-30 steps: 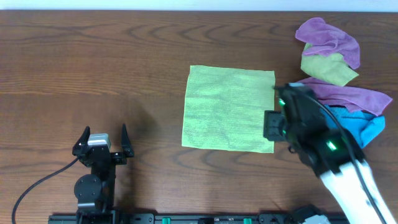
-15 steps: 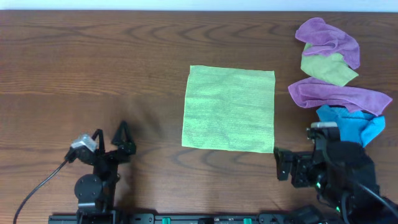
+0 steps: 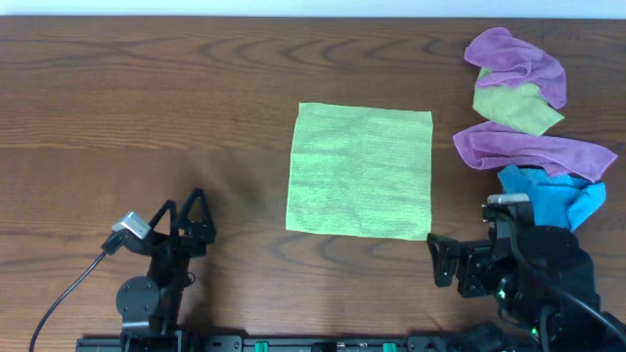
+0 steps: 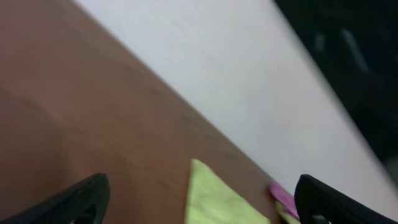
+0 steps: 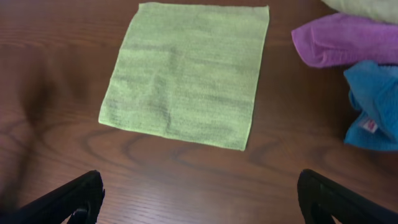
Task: Fold the cloth
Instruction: 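Move the left gripper to the cloth's top-left corner and grasp it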
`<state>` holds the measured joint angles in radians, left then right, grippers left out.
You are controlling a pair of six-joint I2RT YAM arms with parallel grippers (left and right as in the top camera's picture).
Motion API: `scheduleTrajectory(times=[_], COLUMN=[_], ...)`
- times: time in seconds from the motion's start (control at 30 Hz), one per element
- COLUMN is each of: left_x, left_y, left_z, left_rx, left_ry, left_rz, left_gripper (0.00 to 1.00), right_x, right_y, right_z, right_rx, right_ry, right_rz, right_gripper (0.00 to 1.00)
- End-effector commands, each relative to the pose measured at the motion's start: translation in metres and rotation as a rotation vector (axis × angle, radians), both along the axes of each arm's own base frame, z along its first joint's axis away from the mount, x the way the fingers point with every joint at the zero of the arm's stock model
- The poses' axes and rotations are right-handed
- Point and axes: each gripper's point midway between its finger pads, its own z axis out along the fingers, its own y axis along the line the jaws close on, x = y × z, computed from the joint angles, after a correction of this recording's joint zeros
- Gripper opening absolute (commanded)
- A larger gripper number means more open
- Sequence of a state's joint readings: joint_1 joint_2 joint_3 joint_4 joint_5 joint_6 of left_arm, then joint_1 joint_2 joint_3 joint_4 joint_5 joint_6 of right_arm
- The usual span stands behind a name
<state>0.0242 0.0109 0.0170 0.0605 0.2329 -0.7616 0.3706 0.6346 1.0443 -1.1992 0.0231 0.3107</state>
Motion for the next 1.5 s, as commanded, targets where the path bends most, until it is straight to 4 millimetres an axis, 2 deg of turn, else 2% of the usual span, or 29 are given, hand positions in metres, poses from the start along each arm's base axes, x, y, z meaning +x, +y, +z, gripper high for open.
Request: scheduleTrajectory(times=[0.0, 0.23, 0.4, 0.57, 0.77, 0.87, 0.97, 1.1, 1.2, 1.3, 1.33, 1.47], left_x=[-0.005, 0.003, 0.03, 0.081, 0.151, 0.185, 0.211, 0.242, 0.256, 0.259, 0.258, 0.251], left_y=[-0.025, -0.037, -0.049, -0.073, -0.122, -0.147, -0.164, -0.187, -0.21, -0.224, -0.227, -0.224], left_z=[0.007, 0.009, 0.028, 0.044, 0.048, 0.04, 0.029, 0.01, -0.012, -0.031, -0.04, -0.066], left_rx=[0.021, 0.097, 0.259, 0.379, 0.497, 0.567, 0.619, 0.645, 0.651, 0.655, 0.659, 0.655], left_ry=[-0.038, 0.02, 0.08, 0.142, 0.178, 0.22, 0.257, 0.283, 0.301, 0.33, 0.352, 0.448], left_rz=[-0.149, -0.201, -0.263, -0.382, -0.531, -0.597, -0.649, -0.69, -0.73, -0.762, -0.768, -0.768], left_gripper=[0.96, 0.96, 0.96, 0.96, 0.96, 0.96, 0.96, 0.98, 0.98, 1.0, 0.87, 0.52], right_x=[0.003, 0.02, 0.03, 0.039, 0.041, 0.044, 0.047, 0.049, 0.05, 0.049, 0.049, 0.046], right_y=[0.003, 0.008, 0.012, 0.009, 0.001, -0.008, -0.016, -0.016, -0.015, -0.015, -0.015, -0.016], right_z=[0.007, 0.015, 0.01, 0.016, 0.017, 0.018, 0.02, 0.023, 0.024, 0.023, 0.023, 0.019], right_rx=[-0.026, -0.039, -0.048, -0.054, -0.077, -0.077, -0.087, -0.079, -0.071, -0.056, -0.051, -0.05], right_ry=[-0.045, -0.09, -0.065, -0.102, -0.113, -0.116, -0.129, -0.144, -0.144, -0.139, -0.135, -0.115], right_rz=[0.048, 0.063, 0.063, 0.036, -0.006, -0.082, -0.137, -0.143, -0.148, -0.162, -0.162, -0.171], right_gripper=[0.99, 0.99, 0.99, 0.95, 0.9, 0.9, 0.91, 0.91, 0.91, 0.91, 0.91, 0.89])
